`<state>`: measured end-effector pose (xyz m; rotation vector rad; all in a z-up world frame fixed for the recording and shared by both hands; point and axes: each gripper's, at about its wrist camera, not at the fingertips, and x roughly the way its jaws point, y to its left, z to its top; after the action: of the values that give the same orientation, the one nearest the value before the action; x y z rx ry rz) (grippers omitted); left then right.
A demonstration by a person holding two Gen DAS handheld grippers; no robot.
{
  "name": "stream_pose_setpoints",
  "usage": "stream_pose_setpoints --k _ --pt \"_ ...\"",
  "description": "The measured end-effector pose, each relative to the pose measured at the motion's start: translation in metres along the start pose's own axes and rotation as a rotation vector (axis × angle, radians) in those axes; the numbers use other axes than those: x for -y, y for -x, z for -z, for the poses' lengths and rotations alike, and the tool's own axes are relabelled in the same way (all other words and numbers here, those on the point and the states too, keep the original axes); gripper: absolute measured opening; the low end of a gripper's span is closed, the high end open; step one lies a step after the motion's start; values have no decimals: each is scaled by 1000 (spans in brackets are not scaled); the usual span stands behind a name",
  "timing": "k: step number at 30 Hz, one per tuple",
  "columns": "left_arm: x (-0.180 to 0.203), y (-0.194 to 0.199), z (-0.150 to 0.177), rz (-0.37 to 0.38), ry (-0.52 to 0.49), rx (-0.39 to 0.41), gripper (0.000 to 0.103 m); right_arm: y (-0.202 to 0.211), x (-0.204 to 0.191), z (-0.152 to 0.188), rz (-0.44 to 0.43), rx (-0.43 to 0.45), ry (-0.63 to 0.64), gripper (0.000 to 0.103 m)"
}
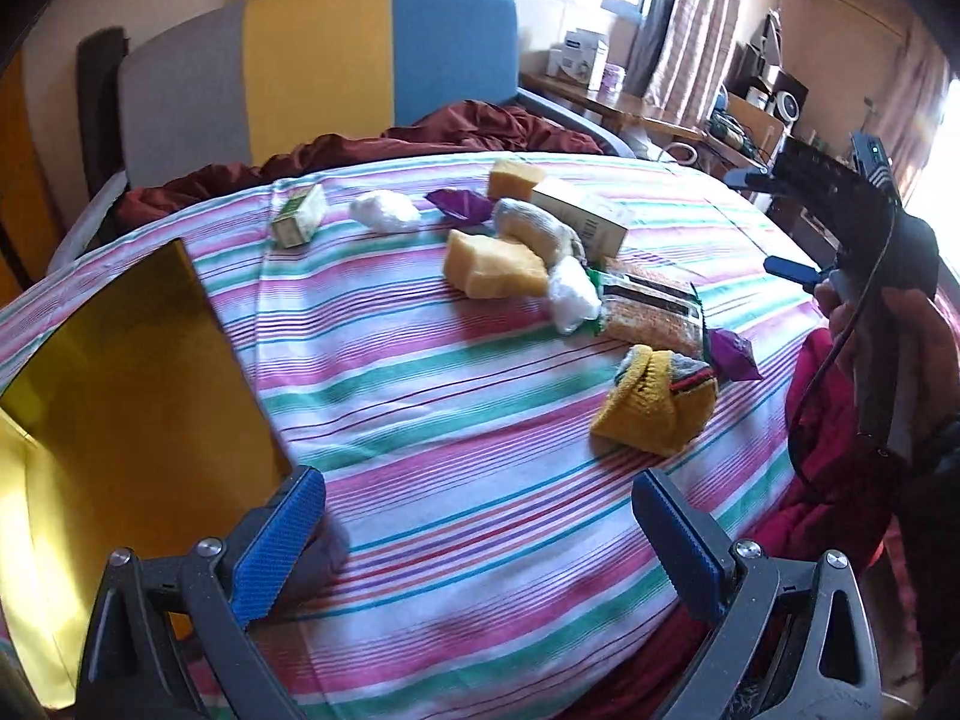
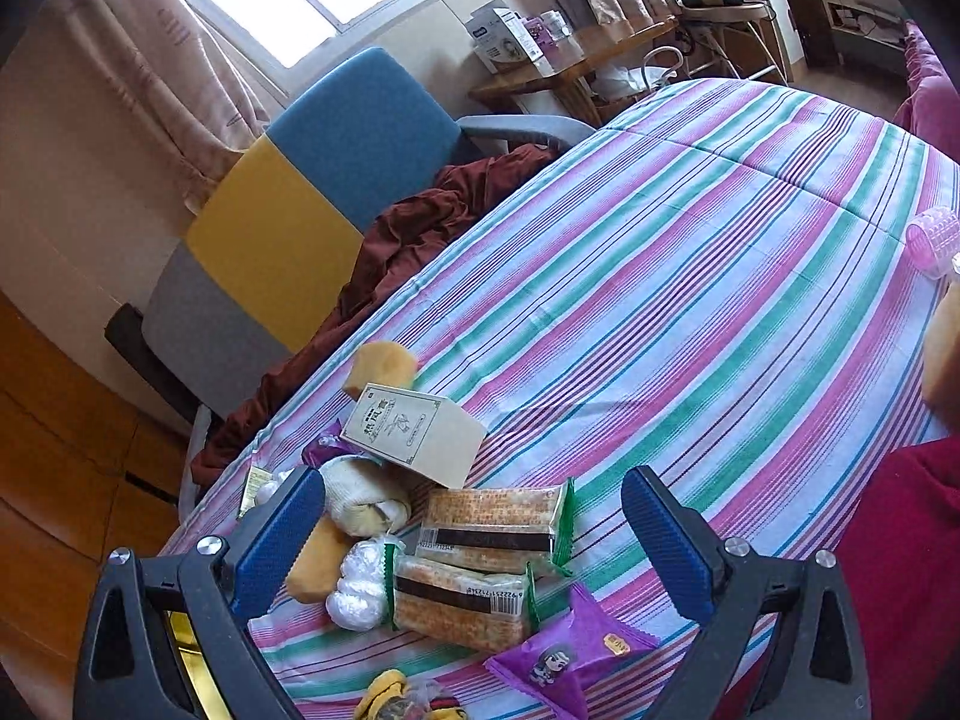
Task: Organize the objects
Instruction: 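Grasp the yellow knit hat with the left gripper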
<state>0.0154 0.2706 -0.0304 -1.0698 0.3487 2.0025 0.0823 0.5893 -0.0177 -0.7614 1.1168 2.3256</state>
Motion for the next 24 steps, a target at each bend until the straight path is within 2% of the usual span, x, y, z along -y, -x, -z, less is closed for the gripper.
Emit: stream_pose_setpoints --k 4,8,14,17,21,24 --pt "15 -22 -9 79 -20 -36 103 0 0 0 -13 -1 -5 101" --pt "39 -35 -21 144 -68 -39 103 -1 1 2 -22 -10 -11 101" --pt "70 -59 -32 176 -152 -61 103 -2 1 1 -32 -16 -12 101" --pt "79 -78 -36 174 -176 -87 96 -2 2 1 -32 -17 -16 101" --pt "79 -107 -38 214 -141 -156 86 -3 2 2 -34 -22 -26 101" --pt "77 -113 -32 236 -118 -164 69 -5 2 2 -30 -30 -21 101"
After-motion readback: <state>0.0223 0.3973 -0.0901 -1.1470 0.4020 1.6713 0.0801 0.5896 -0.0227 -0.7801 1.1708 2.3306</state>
